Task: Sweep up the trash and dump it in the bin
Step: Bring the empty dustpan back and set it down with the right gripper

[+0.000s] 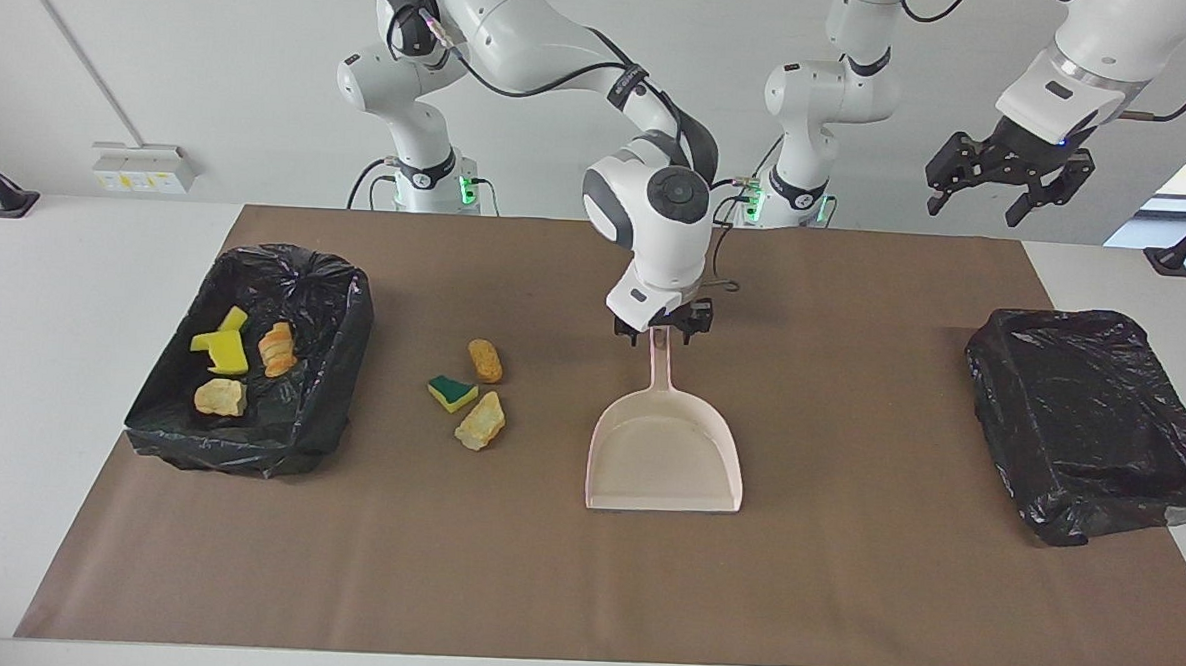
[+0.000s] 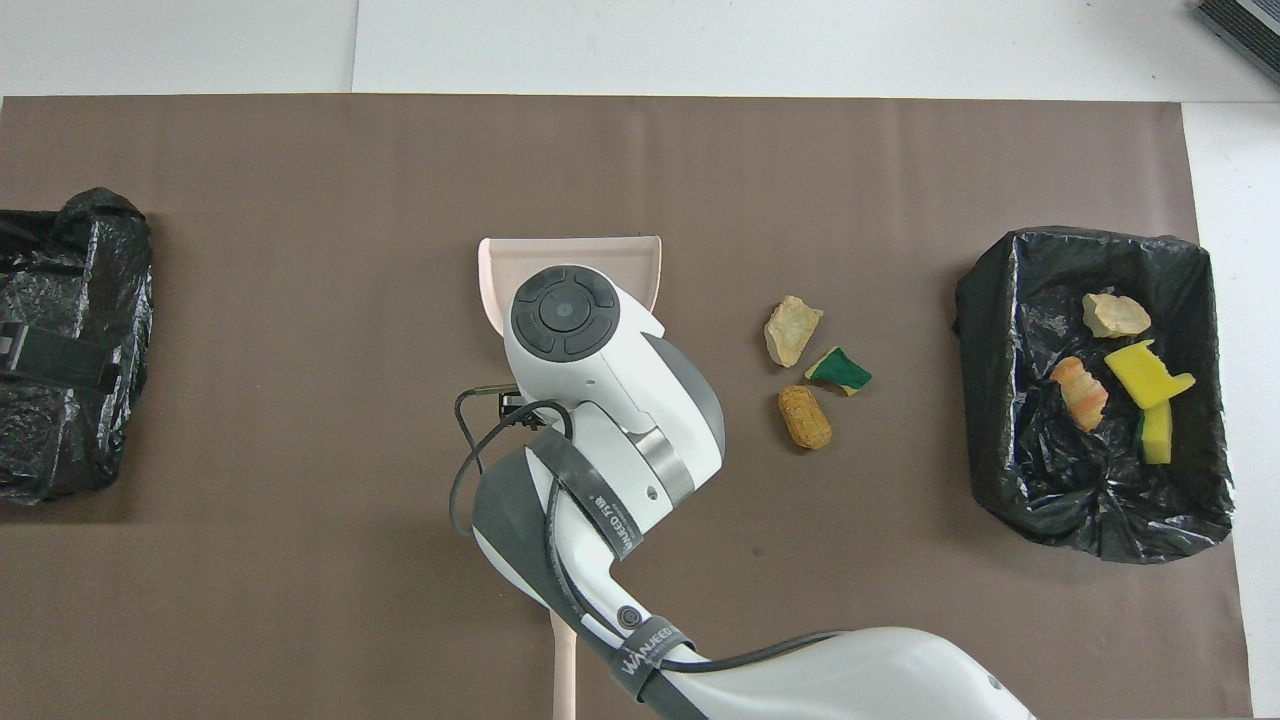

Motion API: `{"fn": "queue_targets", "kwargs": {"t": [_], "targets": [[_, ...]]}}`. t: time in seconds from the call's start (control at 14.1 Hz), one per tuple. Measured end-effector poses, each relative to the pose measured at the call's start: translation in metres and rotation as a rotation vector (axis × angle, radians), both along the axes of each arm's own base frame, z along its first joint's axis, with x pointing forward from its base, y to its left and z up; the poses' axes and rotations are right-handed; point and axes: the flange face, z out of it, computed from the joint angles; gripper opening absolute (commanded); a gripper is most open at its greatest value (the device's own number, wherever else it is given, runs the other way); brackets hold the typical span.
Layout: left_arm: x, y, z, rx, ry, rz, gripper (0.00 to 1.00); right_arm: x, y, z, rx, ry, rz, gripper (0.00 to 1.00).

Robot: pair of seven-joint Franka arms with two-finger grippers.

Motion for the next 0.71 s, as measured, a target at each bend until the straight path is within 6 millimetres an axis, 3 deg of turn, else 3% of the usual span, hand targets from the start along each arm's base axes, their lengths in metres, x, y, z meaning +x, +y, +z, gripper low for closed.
{"fn": "queue_targets", "kwargs": {"t": [0.21, 0.36, 0.5, 0.71], "targets": [[0.0, 0.0, 0.0, 0.0, 0.0, 0.0, 1.0, -0.006, -0.044, 0.053, -0.046, 0.081, 0.023, 1.0], [0.0, 0.0, 0.0, 0.0, 0.0, 0.0, 1.0, -0.024, -0.053, 0.078, -0.046, 0.118, 0.056, 1.0], [0.0, 0.0, 0.0, 0.0, 0.0, 0.0, 1.0, -0.059, -0.04, 0.08, -0.008, 0.177, 0.082, 1.0], [0.0, -0.001, 0.0, -0.001, 0.0, -0.001, 1.0, -0.124, -0.014, 0.052, 0.054, 0.153, 0.067, 1.0]]}}
